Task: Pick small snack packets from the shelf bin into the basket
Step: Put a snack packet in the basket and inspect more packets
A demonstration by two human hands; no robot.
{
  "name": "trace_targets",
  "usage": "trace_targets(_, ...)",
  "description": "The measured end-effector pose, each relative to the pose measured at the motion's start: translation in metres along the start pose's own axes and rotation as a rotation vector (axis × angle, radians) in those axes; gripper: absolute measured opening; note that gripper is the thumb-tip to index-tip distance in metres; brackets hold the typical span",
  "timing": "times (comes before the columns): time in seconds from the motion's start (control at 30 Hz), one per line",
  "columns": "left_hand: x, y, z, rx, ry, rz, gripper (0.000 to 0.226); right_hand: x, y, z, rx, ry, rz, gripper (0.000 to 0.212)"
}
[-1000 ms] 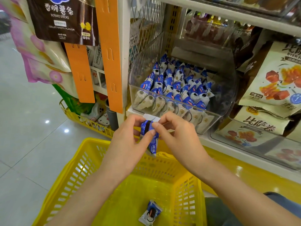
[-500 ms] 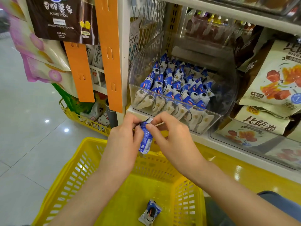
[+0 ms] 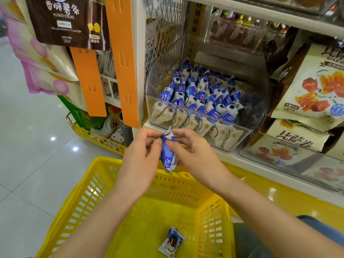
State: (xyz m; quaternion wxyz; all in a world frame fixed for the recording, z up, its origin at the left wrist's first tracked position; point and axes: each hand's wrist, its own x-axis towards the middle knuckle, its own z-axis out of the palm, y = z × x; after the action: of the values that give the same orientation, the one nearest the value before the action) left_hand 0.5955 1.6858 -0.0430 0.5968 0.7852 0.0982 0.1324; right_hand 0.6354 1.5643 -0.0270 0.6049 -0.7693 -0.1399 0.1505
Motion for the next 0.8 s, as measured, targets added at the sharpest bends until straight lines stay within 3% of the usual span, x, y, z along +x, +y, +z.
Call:
trace_targets(0.1,-0.003,-0.001,0.005,-0.033,-0.046,-0.087,0.012,0.002,-0.001,-0.003,-0.016,0.071,0.010,0.016)
trace_targets(0.3,-0.006,-0.005,0.001,0.120,0.014,0.006,0.014,-0.002,-0.003,-0.005,-0.002,-0.141,0.010,0.036)
trace_targets(0.53,-0.004,-0.001,-0.002,0.172,0.020,0.058,0.017,0.001,-0.004,-0.003,-0.019,-0.093,-0.016,0.038)
trace_targets(0.67,0.001,0.004,-0.005,-0.099,0.006,-0.106,0.026,0.002,-0.005,-0.005,-0.100,-0.076,-0.080,0.043)
trace_targets(0.8,0.006,0.012,-0.008,-0.406,-0.038,-0.319,0.027,0.003,-0.007,-0.008,-0.031,-0.037,-0.095,0.037)
